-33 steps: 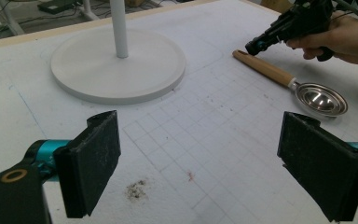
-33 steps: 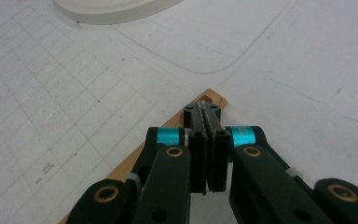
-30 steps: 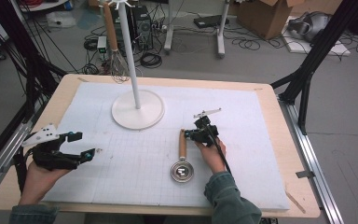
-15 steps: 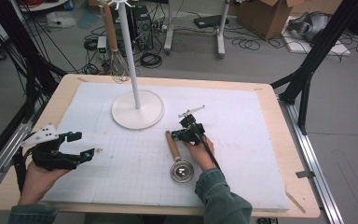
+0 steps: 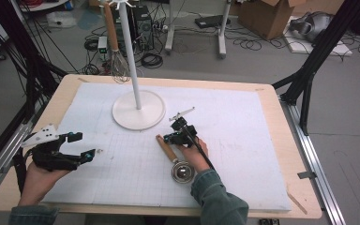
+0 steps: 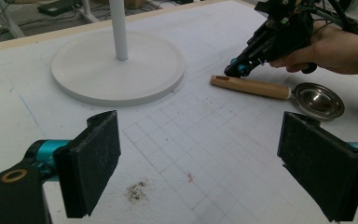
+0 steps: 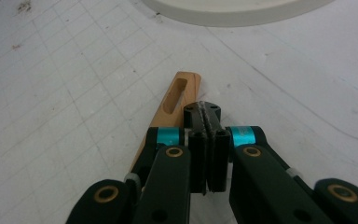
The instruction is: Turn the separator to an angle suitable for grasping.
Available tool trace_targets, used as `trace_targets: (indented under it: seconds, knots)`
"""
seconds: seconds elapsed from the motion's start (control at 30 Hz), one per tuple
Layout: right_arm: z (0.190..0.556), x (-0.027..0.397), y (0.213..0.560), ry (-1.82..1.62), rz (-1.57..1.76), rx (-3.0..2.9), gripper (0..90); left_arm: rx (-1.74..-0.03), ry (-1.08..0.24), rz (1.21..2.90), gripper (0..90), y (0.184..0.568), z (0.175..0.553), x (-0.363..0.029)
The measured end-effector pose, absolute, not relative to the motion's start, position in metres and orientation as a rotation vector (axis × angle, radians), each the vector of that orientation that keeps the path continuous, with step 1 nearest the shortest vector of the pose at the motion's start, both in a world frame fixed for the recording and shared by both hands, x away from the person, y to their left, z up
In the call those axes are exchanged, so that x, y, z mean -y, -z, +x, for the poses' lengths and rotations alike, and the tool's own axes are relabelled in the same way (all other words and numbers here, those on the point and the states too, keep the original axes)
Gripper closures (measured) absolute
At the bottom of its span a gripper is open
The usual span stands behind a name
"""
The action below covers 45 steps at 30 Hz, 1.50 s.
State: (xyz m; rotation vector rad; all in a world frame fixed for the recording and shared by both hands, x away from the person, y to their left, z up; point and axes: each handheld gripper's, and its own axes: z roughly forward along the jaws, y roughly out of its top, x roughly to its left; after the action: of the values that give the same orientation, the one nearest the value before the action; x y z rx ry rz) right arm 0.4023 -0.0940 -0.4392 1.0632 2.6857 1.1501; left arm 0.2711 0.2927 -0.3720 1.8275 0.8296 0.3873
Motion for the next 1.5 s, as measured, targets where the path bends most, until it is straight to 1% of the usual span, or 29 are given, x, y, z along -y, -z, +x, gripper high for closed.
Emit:
trace_targets:
  seconds: [0.93,1.37,1.43,1.5]
  knots:
    - [0.39,0.056,0.44,-1.185,0.922,-2.791,89.7,-0.828,-0.392,1.823,13.7,0.371,0.271,-0.294]
    - [0.387,0.053,0.436,-1.211,0.884,-2.807,89.3,-0.833,-0.394,1.82,13.6,0.373,0.272,-0.297]
    - [0.387,0.056,0.432,-1.232,0.888,-2.788,83.1,-0.835,-0.39,1.823,13.6,0.373,0.272,-0.297]
    - [0.386,0.061,0.426,-1.268,0.889,-2.771,79.8,-0.835,-0.386,1.823,13.7,0.374,0.273,-0.298]
